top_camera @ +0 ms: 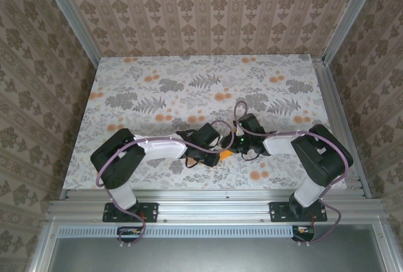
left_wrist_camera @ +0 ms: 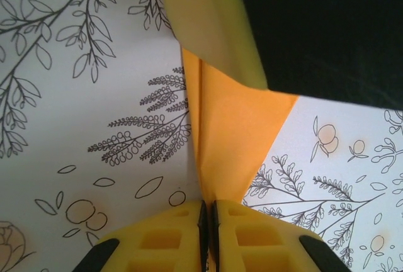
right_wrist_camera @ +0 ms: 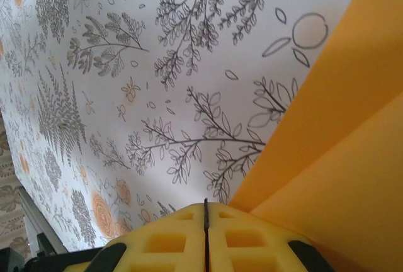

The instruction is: Fold a paper plane with a square sheet of paper (pick it up from the middle)

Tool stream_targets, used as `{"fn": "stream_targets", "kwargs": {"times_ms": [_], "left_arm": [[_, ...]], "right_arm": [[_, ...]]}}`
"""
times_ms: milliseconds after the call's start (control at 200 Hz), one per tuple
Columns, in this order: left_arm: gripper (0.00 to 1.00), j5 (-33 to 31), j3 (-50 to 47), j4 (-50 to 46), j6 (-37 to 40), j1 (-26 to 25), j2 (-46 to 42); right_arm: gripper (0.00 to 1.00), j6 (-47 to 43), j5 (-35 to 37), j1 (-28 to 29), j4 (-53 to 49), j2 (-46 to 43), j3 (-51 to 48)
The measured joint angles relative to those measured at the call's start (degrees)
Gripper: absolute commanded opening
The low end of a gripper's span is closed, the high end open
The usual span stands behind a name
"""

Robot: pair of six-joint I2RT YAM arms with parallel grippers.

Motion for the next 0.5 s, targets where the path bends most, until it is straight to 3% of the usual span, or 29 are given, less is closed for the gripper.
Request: {"fn": "stream_targets", "kwargs": {"times_ms": [500], "left_arm": [[0.1,0.15,-0.76,0.57,0.02,0.28,-0.46]], "right_arm": [[0.09,-1.14,0.0,-0.48,-2.67,3.17,3.32]]}}
